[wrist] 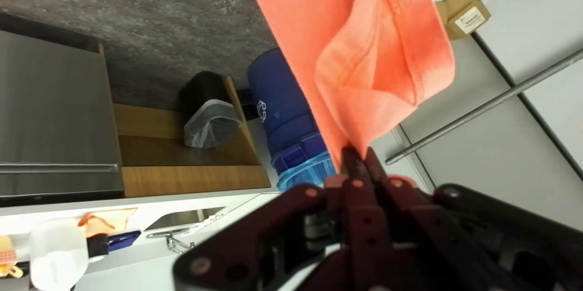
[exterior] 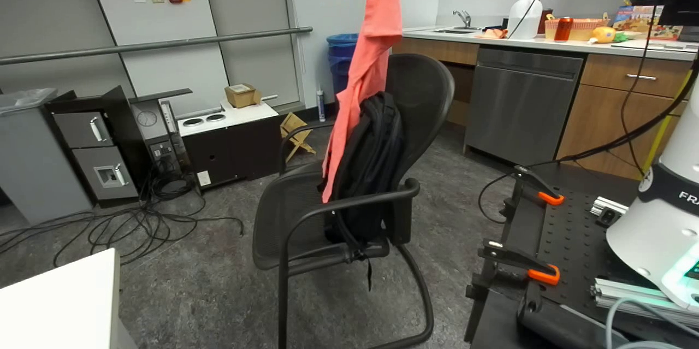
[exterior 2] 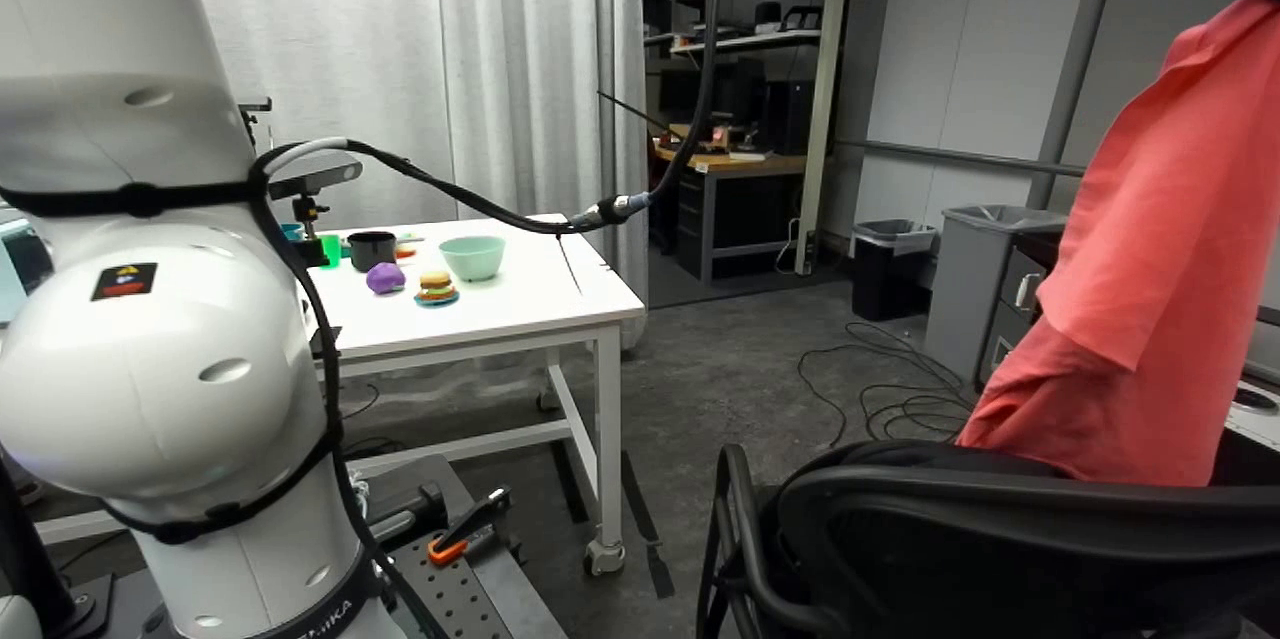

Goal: Pick up the cloth on the bag and put it on the backrest

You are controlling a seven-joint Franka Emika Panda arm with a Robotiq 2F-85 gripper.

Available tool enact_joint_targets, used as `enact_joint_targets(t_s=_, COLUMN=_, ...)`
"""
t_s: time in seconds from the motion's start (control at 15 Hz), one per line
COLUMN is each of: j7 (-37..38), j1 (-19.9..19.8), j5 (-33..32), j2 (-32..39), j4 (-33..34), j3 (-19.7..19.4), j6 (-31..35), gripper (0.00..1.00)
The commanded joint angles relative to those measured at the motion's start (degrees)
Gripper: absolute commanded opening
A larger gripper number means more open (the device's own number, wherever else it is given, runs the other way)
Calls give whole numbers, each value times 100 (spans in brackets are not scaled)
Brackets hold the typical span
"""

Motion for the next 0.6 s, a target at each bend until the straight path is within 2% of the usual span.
enact_joint_targets(t_s=0.0, j7=-23, j1=-136, j5=-279, j2=-511, j4=-311, j3=-80, j6=-374, gripper=0)
enact_joint_targets(t_s=0.07, j7=-105, j1=-583, j5=-223, j2=-565, j4=-347, j3=255, j6=-456, gripper=0)
enact_joint_targets(t_s=0.53, j7=-109, j1=-1418, j5=-330, j2=-837, j4=-600, j3=348, j6=-844, gripper=0)
